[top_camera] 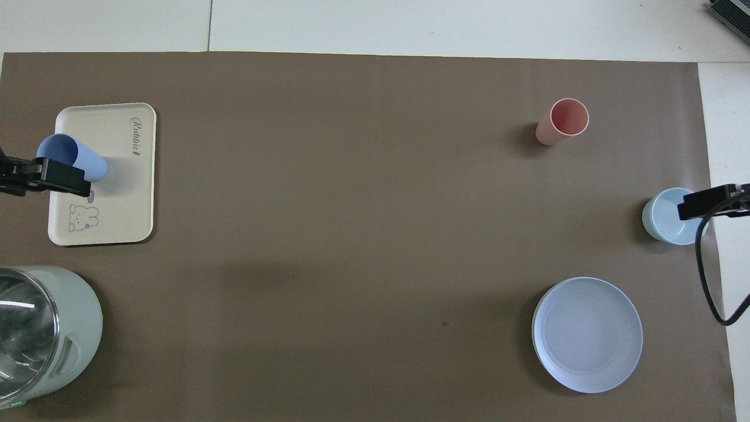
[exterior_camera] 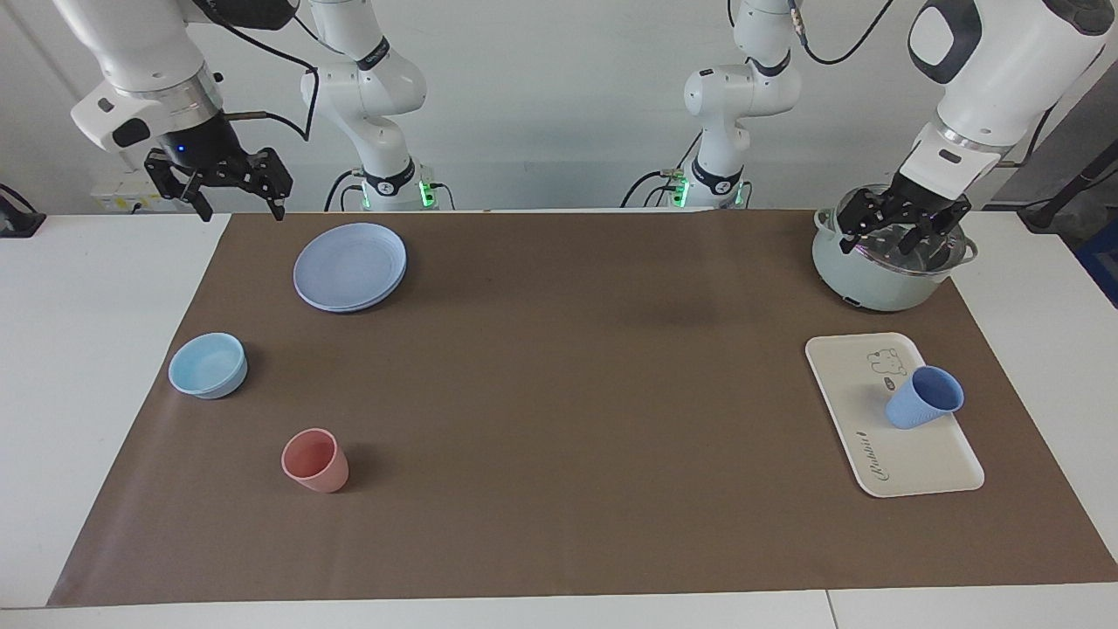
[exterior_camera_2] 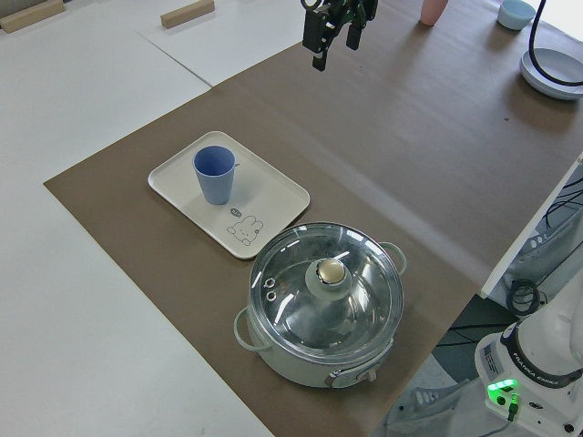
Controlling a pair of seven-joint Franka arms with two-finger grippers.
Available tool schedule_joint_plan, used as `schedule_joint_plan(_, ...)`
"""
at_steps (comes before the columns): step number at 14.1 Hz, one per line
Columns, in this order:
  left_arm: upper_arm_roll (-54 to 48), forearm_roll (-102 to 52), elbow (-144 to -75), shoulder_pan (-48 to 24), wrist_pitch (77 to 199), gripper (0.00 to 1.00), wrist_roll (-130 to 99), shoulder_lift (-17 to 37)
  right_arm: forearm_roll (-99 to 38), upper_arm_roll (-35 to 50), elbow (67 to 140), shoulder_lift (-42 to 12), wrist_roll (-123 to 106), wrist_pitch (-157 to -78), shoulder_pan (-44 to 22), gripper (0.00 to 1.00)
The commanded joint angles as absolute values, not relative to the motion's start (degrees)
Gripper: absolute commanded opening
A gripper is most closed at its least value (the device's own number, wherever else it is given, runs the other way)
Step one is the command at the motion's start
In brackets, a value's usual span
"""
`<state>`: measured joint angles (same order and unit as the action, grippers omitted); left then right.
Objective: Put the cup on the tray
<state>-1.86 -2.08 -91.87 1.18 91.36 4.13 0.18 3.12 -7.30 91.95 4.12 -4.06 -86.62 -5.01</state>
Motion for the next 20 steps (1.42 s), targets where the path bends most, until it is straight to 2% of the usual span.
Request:
schedule_joint_plan(1, -1.76, -2.99, -94.04, 1.32, 92.46, 1.0, 3.6, -1.67, 1.41, -7.12, 90.54, 3.87, -5.53, -84.39, -4.48, 1.0)
schedule_joint_plan(2, -1.76, -2.9, -94.04, 1.23, 92.46, 1.0, 3.6, -1.67, -0.07, -7.21, 89.66, 3.69, -4.93, -82.03, -4.4, 1.0)
schedule_joint_plan(7, -1.67, -1.85, -92.73, 1.23, 89.93, 1.0, 3.87, -1.58, -1.32, -7.21, 92.29, 4.75, -2.99, -85.69, -5.01, 1.0)
schedule_joint_plan(11, -1.67, -1.76, -91.76, 1.23, 87.19, 1.0, 3.78, -1.84, 3.08, -6.59, 92.02, 4.57, -2.73, -87.61, -5.36, 1.0)
schedule_joint_plan(20, -2.2, -1.85, -91.93, 0.53, 89.74, 1.0, 3.78, -2.11, 2.11, -6.15, 92.02, 4.66, -2.11, -87.1, -5.36, 1.0)
